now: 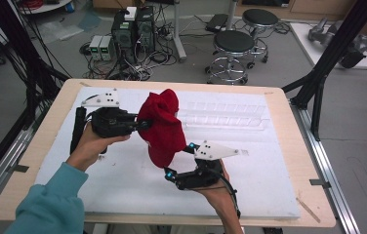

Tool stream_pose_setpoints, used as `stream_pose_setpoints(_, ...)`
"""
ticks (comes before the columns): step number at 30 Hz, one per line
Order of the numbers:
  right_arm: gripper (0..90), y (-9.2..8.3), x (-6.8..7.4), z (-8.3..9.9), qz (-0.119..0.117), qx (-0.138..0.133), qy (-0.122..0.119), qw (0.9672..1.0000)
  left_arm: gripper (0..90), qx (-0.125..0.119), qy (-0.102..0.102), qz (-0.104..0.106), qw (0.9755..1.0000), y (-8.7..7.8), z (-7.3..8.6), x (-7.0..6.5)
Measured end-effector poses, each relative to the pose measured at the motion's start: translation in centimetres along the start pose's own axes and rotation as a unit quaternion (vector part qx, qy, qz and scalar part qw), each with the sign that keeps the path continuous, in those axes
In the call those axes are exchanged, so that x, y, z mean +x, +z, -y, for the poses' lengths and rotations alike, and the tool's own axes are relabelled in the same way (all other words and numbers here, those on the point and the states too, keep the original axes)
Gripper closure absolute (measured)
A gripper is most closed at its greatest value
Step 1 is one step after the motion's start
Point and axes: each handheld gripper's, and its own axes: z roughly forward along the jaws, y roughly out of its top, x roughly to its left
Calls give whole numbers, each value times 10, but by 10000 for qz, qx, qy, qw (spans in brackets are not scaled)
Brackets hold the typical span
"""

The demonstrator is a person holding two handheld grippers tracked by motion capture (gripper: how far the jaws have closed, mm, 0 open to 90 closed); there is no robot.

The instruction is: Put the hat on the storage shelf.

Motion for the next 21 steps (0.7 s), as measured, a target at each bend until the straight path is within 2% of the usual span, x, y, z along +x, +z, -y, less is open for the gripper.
stream_pose_setpoints(3, 155, 3, 0, 0, -55, 46, -14, 10000, 843, 3, 40, 16, 10000, 3, -1, -2)
stream_pose_setpoints(5, 183, 6, 0, 0, -12, 78, -7, 10000, 843, -11, 35, 48, 10000, 6, -2, -4)
stream_pose_setpoints(10, 416, 13, -3, 2, 89, 84, 136, 9998, 843, -115, 28, 70, 9999, 8, -6, -7)
stream_pose_setpoints(16, 648, 12, -2, 1, 284, 41, 147, 9995, 843, -59, 74, 15, 10000, 10, -7, -8)
stream_pose_setpoints(19, 800, 12, -2, 1, 257, 9, 142, 9996, 842, -113, 53, 0, 9999, 10, -7, -8)
stream_pose_setpoints(21, 839, 11, 0, 0, 256, 8, 104, 9996, 842, -124, 66, -13, 9999, 10, -7, -8)
